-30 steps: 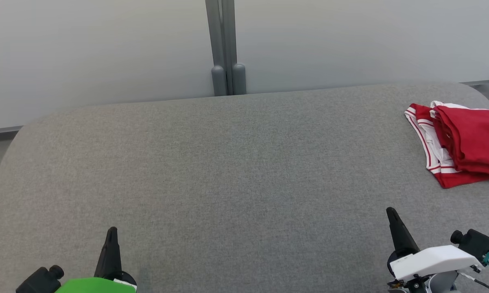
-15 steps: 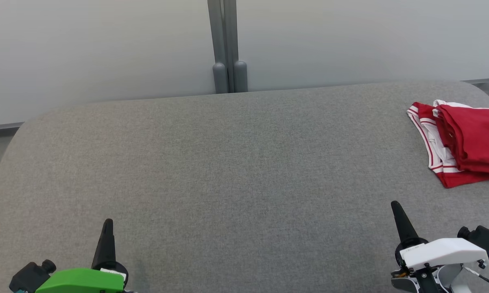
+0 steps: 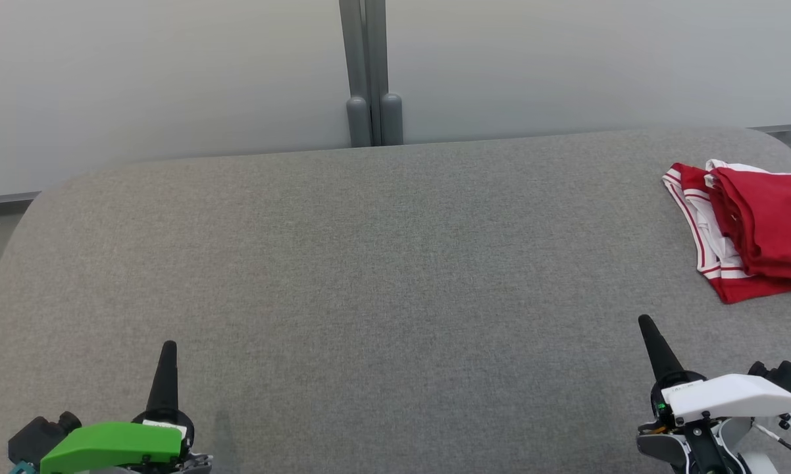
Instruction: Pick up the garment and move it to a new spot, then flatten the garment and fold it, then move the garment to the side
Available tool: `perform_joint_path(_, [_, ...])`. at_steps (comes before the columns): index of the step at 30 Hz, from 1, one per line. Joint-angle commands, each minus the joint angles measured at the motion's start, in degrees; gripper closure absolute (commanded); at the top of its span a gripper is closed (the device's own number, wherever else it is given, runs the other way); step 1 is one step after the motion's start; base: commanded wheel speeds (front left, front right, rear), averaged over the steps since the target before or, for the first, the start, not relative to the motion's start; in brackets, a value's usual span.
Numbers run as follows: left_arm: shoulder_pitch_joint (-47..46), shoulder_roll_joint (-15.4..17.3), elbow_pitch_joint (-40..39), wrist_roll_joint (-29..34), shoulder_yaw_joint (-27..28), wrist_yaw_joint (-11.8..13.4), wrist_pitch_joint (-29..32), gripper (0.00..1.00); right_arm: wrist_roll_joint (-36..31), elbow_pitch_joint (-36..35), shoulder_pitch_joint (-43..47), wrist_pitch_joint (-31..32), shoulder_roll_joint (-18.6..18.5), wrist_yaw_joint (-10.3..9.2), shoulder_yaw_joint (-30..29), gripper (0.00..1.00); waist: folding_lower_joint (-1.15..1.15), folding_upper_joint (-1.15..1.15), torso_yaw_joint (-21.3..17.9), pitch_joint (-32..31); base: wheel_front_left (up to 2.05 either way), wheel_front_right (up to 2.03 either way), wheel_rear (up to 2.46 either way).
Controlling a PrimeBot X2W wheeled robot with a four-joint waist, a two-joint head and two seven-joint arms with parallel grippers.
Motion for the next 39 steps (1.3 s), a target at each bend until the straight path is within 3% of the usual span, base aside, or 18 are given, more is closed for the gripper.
perform_joint_path(1, [-1.6, 0.5, -0.1, -1.6, 0.4, -0.4, 0.4, 1.0, 1.4, -0.2, -1.3, 0.4, 0.1, 0.0, -0.5, 1.0, 0.0, 0.0, 0.0, 0.0, 0.0, 0.0, 0.0])
perform_joint_path(39, [-6.1, 0.1, 2.7, -18.3, 3.7, -2.6, 5.3, 1.0, 16.8, 1.3, -4.2, 5.2, 1.2, 0.0, -4.8, 1.0, 0.0, 0.0, 0.9, 1.3, 0.0, 0.0, 0.0])
